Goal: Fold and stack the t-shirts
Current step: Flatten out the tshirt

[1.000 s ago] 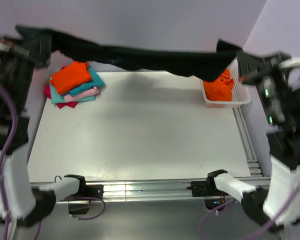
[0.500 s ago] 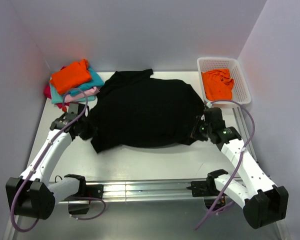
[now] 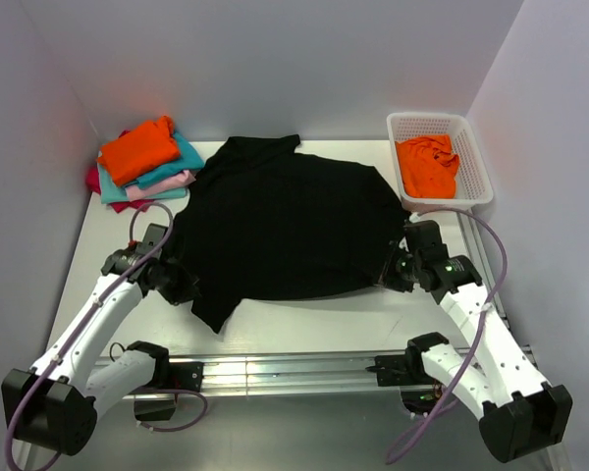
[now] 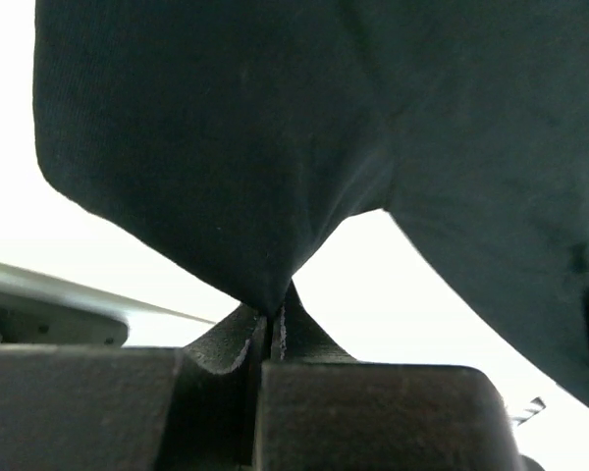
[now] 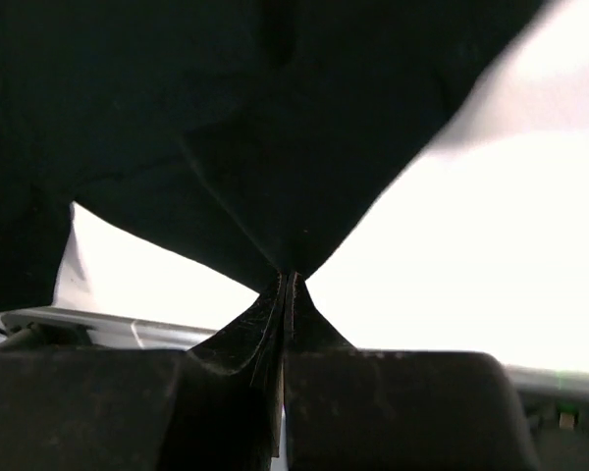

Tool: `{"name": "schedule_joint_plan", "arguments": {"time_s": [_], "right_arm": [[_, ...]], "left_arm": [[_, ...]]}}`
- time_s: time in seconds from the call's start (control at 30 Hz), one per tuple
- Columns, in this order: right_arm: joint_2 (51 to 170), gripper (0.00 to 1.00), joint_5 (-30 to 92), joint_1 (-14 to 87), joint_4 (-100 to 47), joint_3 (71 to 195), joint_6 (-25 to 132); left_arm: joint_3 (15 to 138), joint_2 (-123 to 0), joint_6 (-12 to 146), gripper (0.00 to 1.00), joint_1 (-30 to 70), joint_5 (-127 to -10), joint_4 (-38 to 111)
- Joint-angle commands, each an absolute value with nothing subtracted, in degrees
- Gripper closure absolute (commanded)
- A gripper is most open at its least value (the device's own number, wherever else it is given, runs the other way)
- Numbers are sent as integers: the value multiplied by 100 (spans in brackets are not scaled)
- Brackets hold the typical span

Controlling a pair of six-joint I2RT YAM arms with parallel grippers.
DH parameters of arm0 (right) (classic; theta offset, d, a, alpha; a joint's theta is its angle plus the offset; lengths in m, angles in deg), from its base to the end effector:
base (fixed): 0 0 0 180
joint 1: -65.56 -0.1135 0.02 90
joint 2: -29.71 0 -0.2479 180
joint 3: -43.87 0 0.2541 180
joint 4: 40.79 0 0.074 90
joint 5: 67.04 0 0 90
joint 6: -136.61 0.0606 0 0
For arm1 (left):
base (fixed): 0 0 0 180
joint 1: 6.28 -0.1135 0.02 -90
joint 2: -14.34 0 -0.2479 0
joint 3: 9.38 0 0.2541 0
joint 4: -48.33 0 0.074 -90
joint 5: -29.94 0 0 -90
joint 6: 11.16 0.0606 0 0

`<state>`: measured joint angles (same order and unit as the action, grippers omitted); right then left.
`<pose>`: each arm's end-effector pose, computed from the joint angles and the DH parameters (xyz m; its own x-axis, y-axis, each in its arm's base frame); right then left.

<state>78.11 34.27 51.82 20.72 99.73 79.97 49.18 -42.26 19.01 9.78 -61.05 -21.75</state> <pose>0.1776 0.0556 0.2239 -0.8464 0.3482 -0.4030 0.1445 0.8785 0.4554 0.1800 -0.0529 0.2043 -0.6926 -0.7001 -0.1734 -0.6288 0.7039 -0.3302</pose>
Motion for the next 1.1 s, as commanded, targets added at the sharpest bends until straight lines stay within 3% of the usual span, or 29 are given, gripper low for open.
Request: {"name": "schedule_joint_plan", "arguments": {"time_s": [0.0, 0.1, 0.33, 0.4, 0.43, 0.47, 0.5, 0.53, 0.57, 0.67, 0.7, 0.83, 0.9, 1.0, 1.03, 1.07], "right_arm": [[7515, 100, 3157, 5141, 3059, 10227, 8448], [7164, 100, 2605, 5141, 4199, 10262, 9124], [6425, 100, 2410, 5149, 5003, 10042, 10119], [6442, 100, 2305, 5149, 5265, 10121, 10320], [6477, 100, 2304, 5149, 5354, 10173, 10538], [6521, 100, 2304, 5149, 5442, 10174, 10636], [6582, 100, 2322, 5149, 5573, 10183, 10742], [6687, 88, 2470, 5149, 5566, 10122, 10699], [6706, 61, 2602, 5149, 5575, 10095, 10699], [6531, 29, 2788, 5141, 5566, 10375, 10804], [6504, 24, 2718, 5149, 5557, 10550, 10839], [7107, 23, 2305, 5141, 4962, 11718, 10551], [7530, 25, 2330, 5141, 4183, 11965, 10348], [8689, 41, 2480, 5149, 3293, 12256, 9996], [9310, 62, 2498, 5149, 3107, 12509, 9891], [9630, 68, 2533, 5149, 2931, 12651, 9847]], "left_arm": [[4700, -3928, 1452, 100, 1130, -6384, -2649], [4427, -3611, 1118, 100, 1297, -6489, -2920], [4067, -3067, 766, 100, 1631, -6770, -3300], [3944, -3031, 651, 93, 1666, -6919, -3221], [3874, -3039, 608, 87, 1684, -7025, -3195], [3882, -3057, 555, 68, 1719, -7060, -3168], [3969, -3074, 511, 55, 1745, -7069, -3203], [4039, -3109, 458, 29, 1780, -7113, -3229], [4153, -3127, 414, 2, 1850, -7122, -3247], [5074, -3285, 378, 1, 1982, -6772, -3501], [5790, -3372, 431, 0, 1991, -6605, -3537], [7148, -4337, 1124, 1, 2009, -5763, -3029], [7344, -4977, 1599, 0, 1965, -5654, -2251], [7449, -5735, 2100, 8, 1711, -5725, -1474], [7493, -6294, 2301, 18, 1554, -5751, -950], [7564, -6596, 2399, 23, 1456, -5795, -779]]}}
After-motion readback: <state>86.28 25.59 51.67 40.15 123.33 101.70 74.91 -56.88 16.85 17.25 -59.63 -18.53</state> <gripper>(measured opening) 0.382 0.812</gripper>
